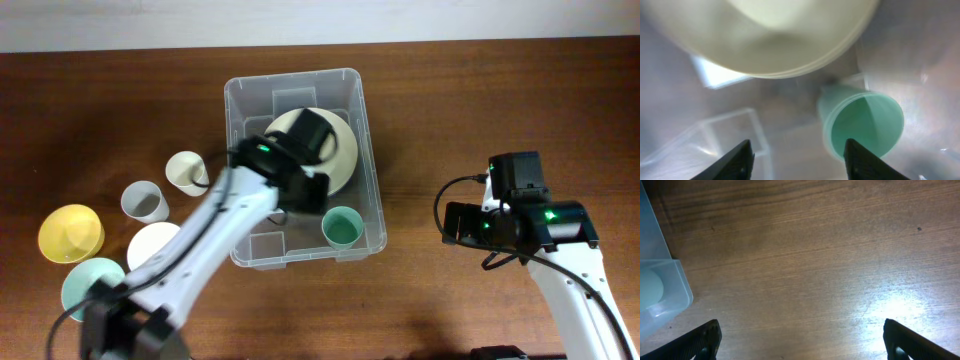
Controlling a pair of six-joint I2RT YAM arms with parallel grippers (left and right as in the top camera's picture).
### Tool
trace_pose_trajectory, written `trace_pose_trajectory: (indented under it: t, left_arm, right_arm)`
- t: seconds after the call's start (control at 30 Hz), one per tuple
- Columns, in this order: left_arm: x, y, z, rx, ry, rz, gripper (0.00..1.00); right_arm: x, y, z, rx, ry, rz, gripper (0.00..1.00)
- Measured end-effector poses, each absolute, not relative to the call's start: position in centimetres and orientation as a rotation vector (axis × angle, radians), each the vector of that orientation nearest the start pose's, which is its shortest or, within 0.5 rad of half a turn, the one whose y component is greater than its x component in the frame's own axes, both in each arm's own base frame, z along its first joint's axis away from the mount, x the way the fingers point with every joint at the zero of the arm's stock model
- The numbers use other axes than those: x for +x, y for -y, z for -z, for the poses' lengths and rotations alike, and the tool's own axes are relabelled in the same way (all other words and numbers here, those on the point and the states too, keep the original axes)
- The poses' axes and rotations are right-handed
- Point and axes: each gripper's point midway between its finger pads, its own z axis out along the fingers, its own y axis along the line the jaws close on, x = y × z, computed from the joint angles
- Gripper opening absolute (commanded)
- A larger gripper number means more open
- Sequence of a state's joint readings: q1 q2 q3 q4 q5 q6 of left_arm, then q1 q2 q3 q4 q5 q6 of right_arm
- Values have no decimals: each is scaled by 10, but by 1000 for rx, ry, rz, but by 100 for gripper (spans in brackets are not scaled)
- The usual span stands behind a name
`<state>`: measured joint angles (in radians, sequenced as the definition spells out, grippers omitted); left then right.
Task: Pack container
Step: 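Grasp the grey cup with the left gripper and drop it into the green cup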
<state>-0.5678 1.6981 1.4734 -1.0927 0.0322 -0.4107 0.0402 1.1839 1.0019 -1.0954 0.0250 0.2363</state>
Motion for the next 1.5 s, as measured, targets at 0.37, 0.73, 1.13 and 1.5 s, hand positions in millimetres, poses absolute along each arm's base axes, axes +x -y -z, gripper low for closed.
trace_pose_trajectory:
  t: [0.37, 0.73, 1.13, 1.5]
  left_arm:
    - [317, -62, -277, -646, -2510, -77, 74]
    - [320, -141, -124, -1002, -2845, -119, 70]
    - [341, -144, -50, -989, -2970, -77, 1]
    - [353, -145, -167, -913, -2734, -67, 1]
  right_arm:
    - [244, -6, -137, 283, -2832, -23, 99]
    - [244, -5, -137, 283, -2832, -22, 99]
    - [244, -6, -137, 283, -2832, -23, 99]
    - [244, -6, -138, 283, -2830, -23, 99]
